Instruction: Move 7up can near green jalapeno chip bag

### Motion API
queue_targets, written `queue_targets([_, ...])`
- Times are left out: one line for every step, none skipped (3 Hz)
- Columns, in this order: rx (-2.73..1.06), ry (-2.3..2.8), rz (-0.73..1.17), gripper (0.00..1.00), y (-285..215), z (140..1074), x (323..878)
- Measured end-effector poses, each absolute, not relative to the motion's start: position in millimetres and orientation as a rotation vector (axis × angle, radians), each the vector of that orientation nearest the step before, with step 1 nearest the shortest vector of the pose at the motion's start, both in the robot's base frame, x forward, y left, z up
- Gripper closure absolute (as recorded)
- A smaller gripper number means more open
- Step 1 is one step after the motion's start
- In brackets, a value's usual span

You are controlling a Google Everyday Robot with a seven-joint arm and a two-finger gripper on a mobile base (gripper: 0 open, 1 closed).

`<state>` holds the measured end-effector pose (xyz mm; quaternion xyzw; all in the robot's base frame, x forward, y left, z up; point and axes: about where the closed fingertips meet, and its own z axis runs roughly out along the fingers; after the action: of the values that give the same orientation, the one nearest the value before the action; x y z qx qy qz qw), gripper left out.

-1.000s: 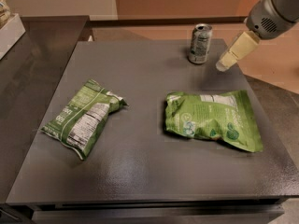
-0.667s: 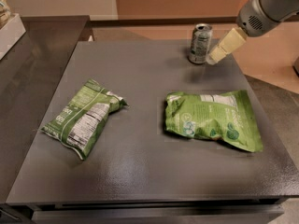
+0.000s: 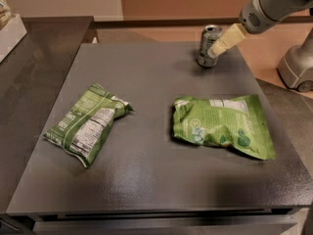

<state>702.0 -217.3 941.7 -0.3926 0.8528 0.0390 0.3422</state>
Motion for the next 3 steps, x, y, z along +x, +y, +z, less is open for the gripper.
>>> queue_targets([-0.968,2.246,0.126,0.00,-218.5,931.0,723.2])
queue_targets([-0.934,2.265,0.188,0.00,-210.6,919.6,739.1])
queue_targets([-0.912,2.275,0.247,0.00,-200.3,911.3,748.7])
